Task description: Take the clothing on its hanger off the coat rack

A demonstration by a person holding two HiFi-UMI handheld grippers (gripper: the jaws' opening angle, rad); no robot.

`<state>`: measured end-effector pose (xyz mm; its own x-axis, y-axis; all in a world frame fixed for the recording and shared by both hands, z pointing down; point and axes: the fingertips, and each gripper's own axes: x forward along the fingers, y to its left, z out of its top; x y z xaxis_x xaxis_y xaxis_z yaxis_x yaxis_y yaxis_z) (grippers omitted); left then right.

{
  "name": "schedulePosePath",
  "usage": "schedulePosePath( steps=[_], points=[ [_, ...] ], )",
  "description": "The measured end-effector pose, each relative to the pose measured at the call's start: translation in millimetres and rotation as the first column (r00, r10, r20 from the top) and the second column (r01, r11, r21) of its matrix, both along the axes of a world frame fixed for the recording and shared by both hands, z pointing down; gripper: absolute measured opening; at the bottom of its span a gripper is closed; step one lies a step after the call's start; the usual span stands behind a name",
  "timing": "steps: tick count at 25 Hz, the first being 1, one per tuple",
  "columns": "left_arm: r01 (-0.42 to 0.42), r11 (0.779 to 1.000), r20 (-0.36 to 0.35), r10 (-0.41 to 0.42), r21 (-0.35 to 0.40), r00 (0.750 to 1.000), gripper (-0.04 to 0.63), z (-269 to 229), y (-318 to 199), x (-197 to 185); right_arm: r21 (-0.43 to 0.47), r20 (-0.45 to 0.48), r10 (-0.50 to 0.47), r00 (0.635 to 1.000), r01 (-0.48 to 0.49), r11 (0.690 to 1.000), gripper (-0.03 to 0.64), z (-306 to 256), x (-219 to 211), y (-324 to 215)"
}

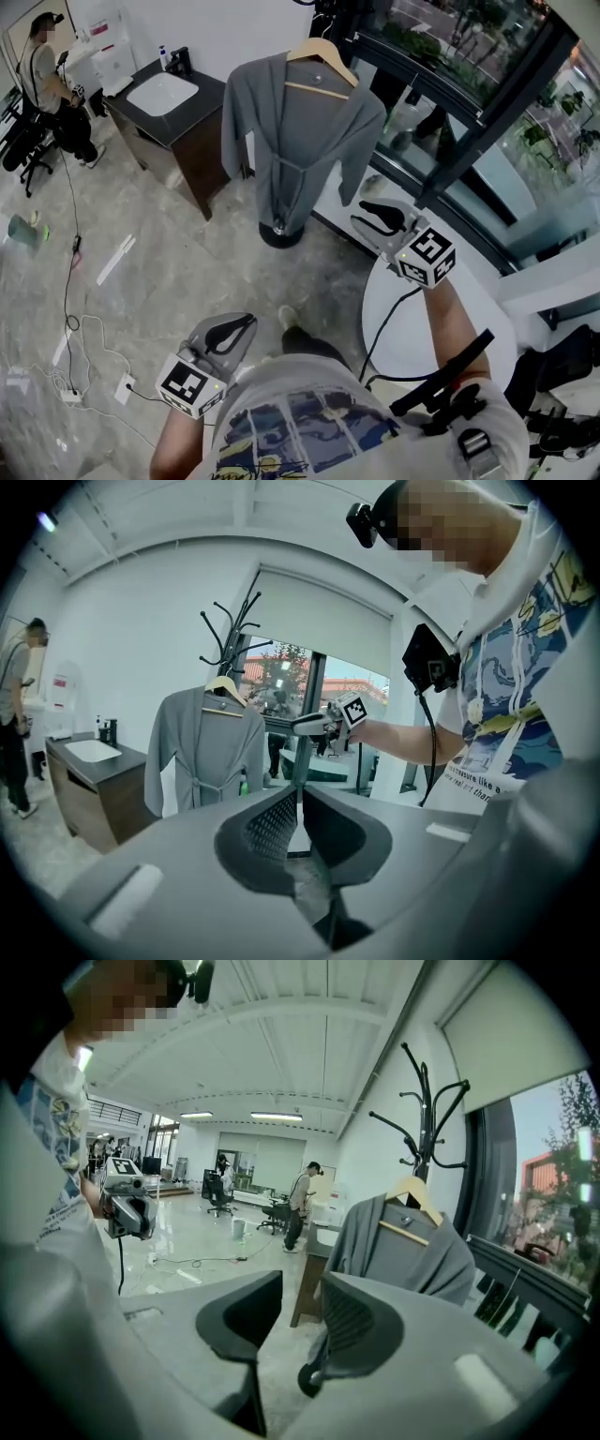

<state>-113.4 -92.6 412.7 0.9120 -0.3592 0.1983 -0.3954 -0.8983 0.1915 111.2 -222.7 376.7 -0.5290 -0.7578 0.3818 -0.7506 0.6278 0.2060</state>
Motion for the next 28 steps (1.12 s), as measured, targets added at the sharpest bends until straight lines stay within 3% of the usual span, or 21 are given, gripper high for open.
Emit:
schedulePosePath(
  steps=[12, 18, 23, 28],
  points=[
    [0.011, 1.000, 0.000, -0.011, -0.002, 1.000, 0.023, -20, -85, 48, 0.049, -0.146, 0.039, 0.988, -0.032, 0.998, 0.161, -44, 99, -147],
    [0.036, 0.999, 0.009, -0.035, -0.014, 0.999, 0.023, -20, -119, 67, 0.031, -0.187, 0.026, 0.982, -0.021, 0.999, 0.200, -52, 136, -217],
    [0.061, 0.998, 0.012, -0.061, -0.016, 0.998, 0.023, -19, -142, 79, -0.028, -0.183, -0.025, 0.983, 0.021, 0.999, 0.255, -48, 153, -268],
    [0.090, 0.996, 0.020, -0.089, -0.016, 0.996, 0.023, -17, -160, 84, -0.175, -0.075, -0.151, 0.986, 0.136, 0.975, 0.287, -33, 144, -299]
  ],
)
